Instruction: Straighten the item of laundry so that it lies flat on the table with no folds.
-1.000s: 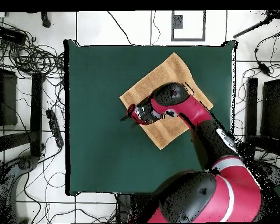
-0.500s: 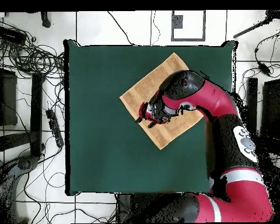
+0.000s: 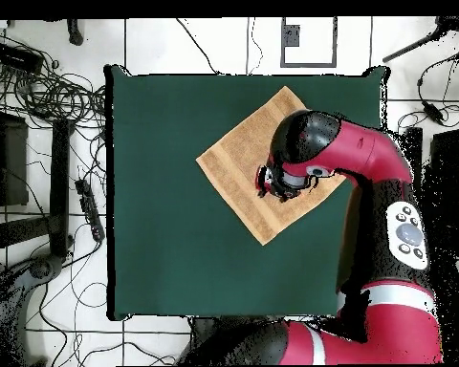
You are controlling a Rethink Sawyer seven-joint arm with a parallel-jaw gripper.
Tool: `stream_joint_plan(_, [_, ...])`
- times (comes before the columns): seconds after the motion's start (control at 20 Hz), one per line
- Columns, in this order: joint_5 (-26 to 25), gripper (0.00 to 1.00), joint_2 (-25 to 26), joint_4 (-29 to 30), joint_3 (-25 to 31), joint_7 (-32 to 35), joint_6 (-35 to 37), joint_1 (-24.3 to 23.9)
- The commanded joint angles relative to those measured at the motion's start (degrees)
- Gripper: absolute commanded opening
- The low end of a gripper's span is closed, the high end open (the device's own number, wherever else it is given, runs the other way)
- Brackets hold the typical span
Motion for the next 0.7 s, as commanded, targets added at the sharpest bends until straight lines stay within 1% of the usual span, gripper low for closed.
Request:
stream_joint_plan(0.05, [-9.0,1.0,7.0,-5.1,-3.2,11.9,-15.1,4.5])
stream_joint_plan(0.25, [-14.1,1.0,9.1,-7.5,-5.1,10.6,-22.3,5.9])
stream_joint_plan(0.45, [-18.3,1.0,11.7,-10.3,-7.9,12.4,-29.1,7.8])
stream_joint_plan(0.6, [-22.8,1.0,13.0,-12.2,-10.2,10.2,-32.9,9.6])
stream_joint_plan(0.7, [-23.9,1.0,12.9,-12.5,-11.7,11.0,-34.0,10.7])
